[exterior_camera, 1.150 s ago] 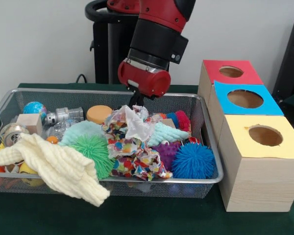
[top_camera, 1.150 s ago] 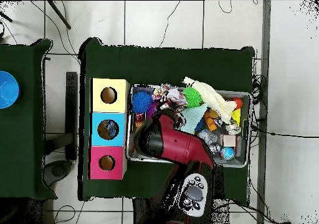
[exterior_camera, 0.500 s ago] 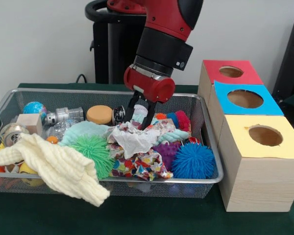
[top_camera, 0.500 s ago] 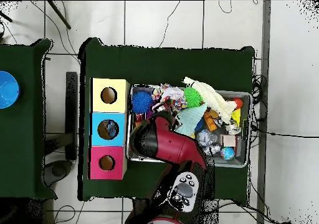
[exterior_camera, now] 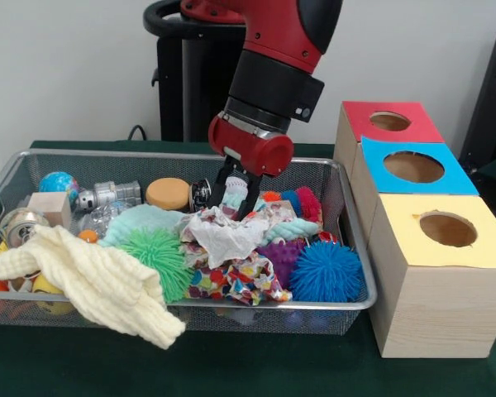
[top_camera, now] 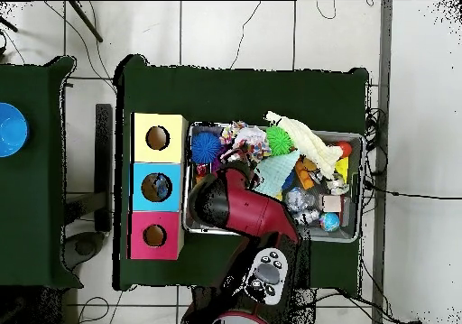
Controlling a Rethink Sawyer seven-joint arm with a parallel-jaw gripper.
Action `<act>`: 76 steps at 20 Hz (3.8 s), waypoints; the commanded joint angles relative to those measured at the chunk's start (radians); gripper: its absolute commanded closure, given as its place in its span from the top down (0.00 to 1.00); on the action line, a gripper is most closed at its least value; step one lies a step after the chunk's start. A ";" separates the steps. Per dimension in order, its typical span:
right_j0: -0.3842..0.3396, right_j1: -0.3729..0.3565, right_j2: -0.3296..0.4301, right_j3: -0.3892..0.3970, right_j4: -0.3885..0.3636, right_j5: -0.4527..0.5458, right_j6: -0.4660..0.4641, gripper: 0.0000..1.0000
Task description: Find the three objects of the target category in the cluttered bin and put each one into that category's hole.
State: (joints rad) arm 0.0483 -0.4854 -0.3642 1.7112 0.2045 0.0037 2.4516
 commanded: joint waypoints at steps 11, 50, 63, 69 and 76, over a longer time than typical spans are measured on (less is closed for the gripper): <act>0.014 -0.124 -0.021 0.069 0.055 0.246 0.120 1.00; -0.397 -0.216 0.254 0.223 -0.224 0.098 -0.030 1.00; -0.445 -0.203 0.298 0.234 -0.300 0.038 0.041 1.00; -0.481 -0.188 0.335 0.237 -0.327 0.000 0.055 1.00; -0.497 -0.174 0.352 0.242 -0.344 -0.035 0.070 1.00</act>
State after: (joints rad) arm -0.4216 -0.7094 -0.1171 1.9035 -0.0942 0.0385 2.4516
